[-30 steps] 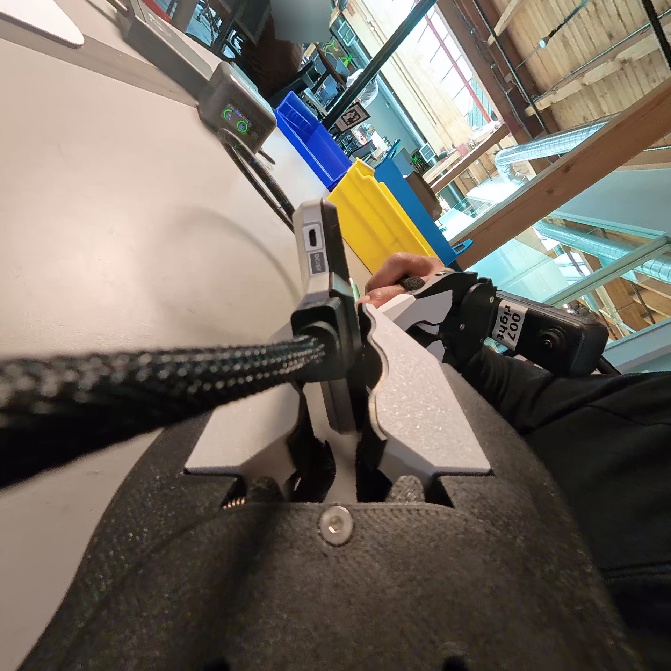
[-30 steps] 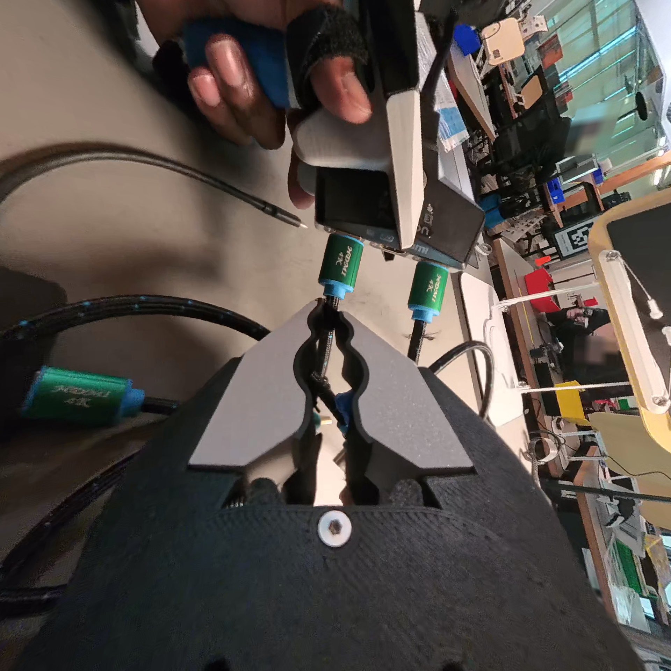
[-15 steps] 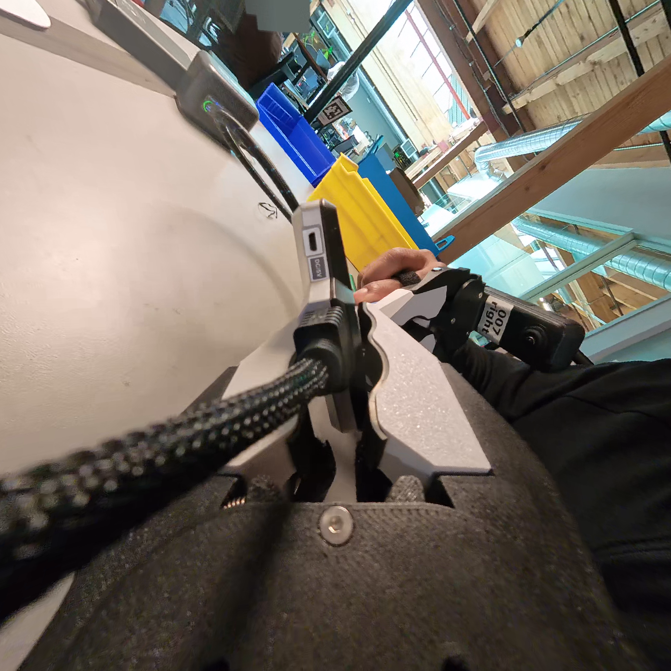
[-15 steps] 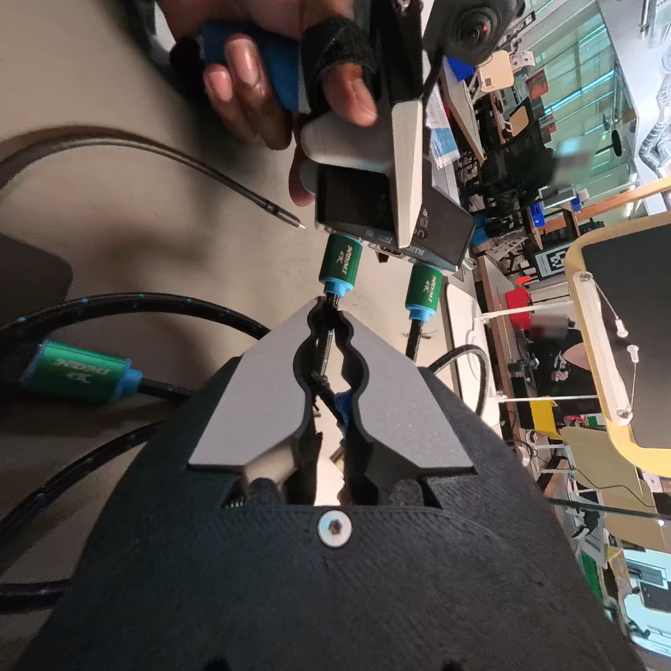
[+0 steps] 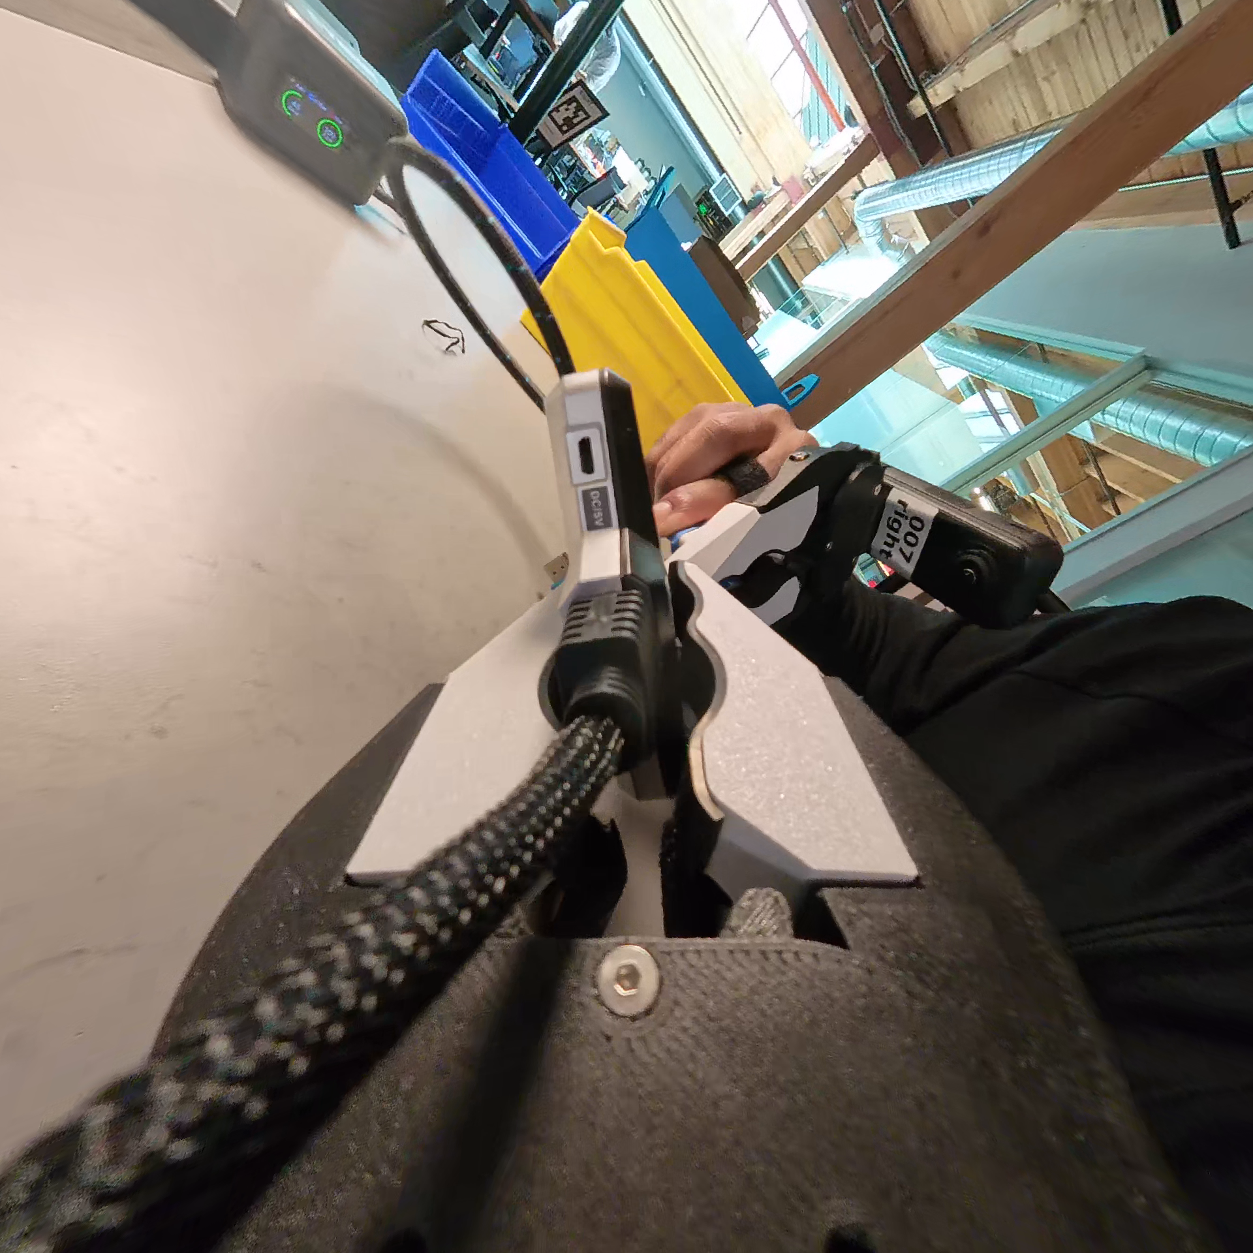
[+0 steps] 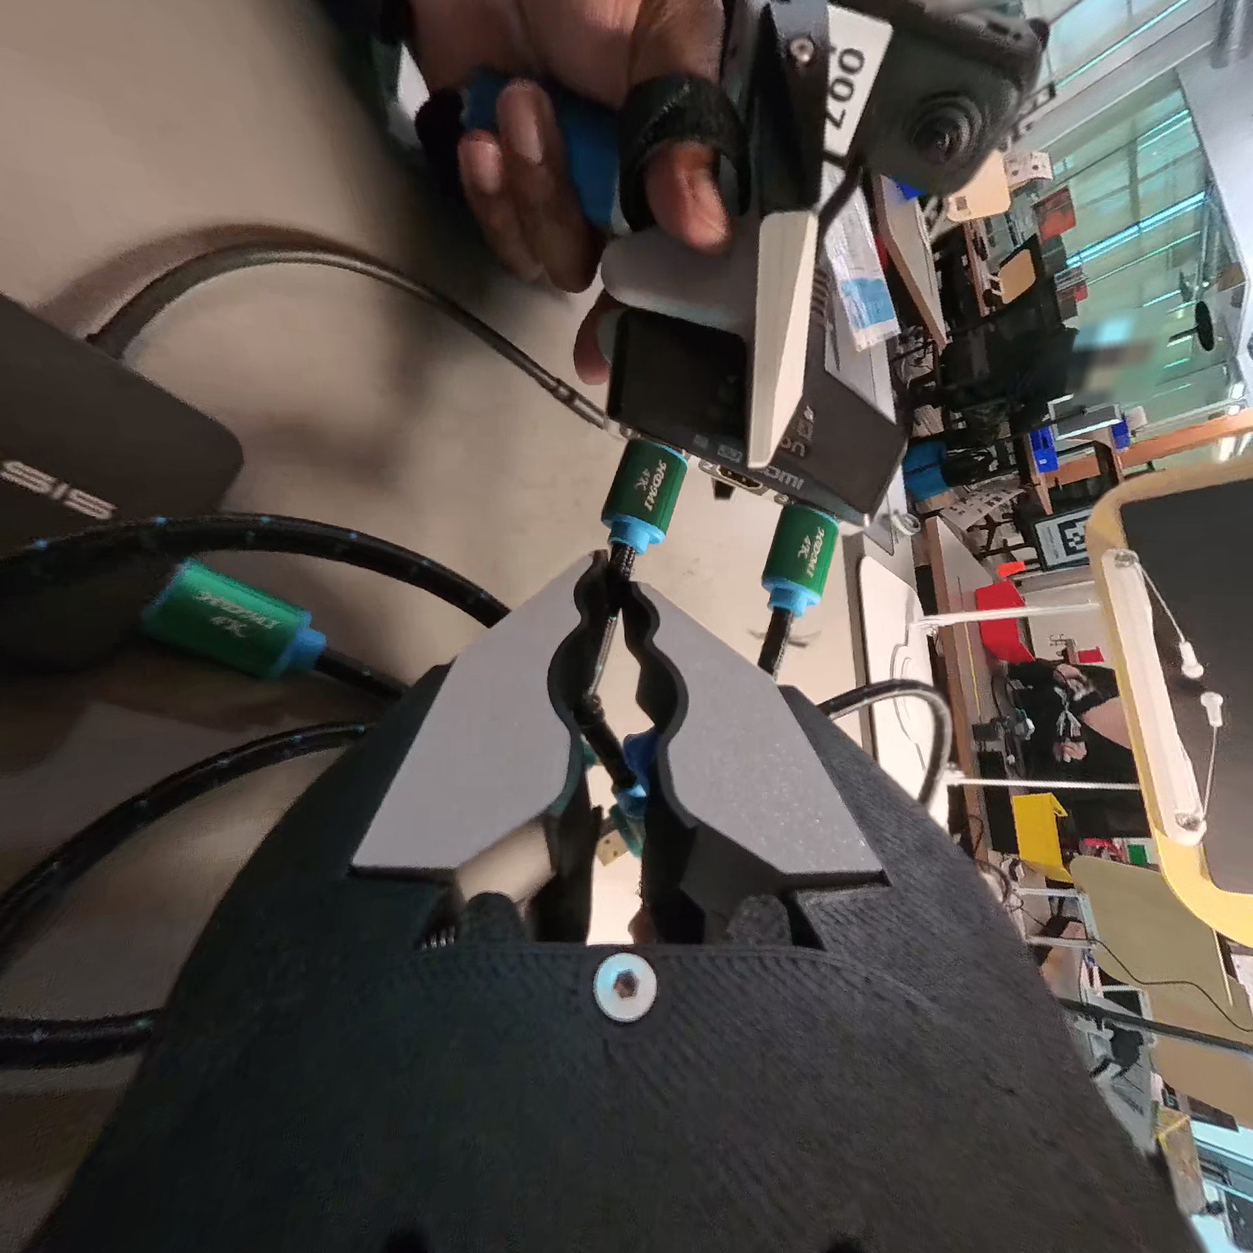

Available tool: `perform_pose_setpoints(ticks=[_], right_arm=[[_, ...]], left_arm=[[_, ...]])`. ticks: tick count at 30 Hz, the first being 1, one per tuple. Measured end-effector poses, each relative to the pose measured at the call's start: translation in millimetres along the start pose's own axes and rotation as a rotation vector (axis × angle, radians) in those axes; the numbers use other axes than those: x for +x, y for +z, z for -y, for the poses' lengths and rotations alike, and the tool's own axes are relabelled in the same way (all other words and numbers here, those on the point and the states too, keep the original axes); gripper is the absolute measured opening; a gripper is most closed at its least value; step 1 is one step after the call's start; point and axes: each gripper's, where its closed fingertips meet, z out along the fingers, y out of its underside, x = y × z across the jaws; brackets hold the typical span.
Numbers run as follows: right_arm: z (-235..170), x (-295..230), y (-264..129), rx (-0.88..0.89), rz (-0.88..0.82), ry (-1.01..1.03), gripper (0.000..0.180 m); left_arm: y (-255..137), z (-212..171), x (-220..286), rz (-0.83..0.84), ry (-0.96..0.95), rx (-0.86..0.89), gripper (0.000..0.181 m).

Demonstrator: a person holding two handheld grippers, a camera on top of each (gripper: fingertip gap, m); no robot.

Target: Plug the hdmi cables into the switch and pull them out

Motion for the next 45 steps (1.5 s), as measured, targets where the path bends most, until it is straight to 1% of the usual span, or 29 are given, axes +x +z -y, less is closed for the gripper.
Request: perform_pose_setpoints(ticks=[5, 10, 14, 18, 22, 26, 30, 33, 35, 37, 40, 45], right_arm=[[-3, 5, -3, 0.007, -0.022, -0.002, 0.006], [1, -6, 2, 0.003, 0.007, -0.013, 0.006], [-3, 3, -4, 0.018, -0.009, 0.003, 0.006], [2, -5, -2, 0.008, 0.015, -0.018, 0.005], [-3, 3, -7, 0.011, -0.005, -0.02, 0.005], [4, -7, -9, 0.031, 0.044, -0.014, 0.004], [-3, 1, -9, 0.024, 0.015, -0.005, 0.004], [4, -8, -7, 0.022, 0.043, -0.004, 0.002], [1, -6, -7, 0.011, 0.035, -0.012, 0.0], [-3, -2, -8, 0.008, 0.021, -0.001, 0.001], [2, -8, -9, 0.02, 0.053, 0.004, 0.002], [-4, 0, -9, 0.015, 0.016, 0.007, 0.002]], left_arm=[[1, 1, 2, -0.01, 0.002, 0.006, 0.022], [0, 0, -1, 0.003, -0.008, -0.001, 0.02], [1, 0, 4, -0.017, 0.01, 0.002, 0.021], [0, -1, 0, -0.005, -0.004, -0.006, 0.019], [2, 1, 3, -0.018, 0.002, 0.005, 0.021], [1, -4, 5, -0.039, -0.01, -0.027, 0.02], [1, -2, 5, -0.04, -0.009, -0.021, 0.022], [0, -2, 3, -0.038, -0.018, -0.024, 0.02], [1, -2, 2, -0.023, -0.007, -0.021, 0.02], [1, 0, 1, -0.018, -0.009, -0.009, 0.021], [1, -3, 2, -0.029, -0.015, -0.023, 0.02], [1, -1, 3, -0.027, -0.013, -0.01, 0.022]])
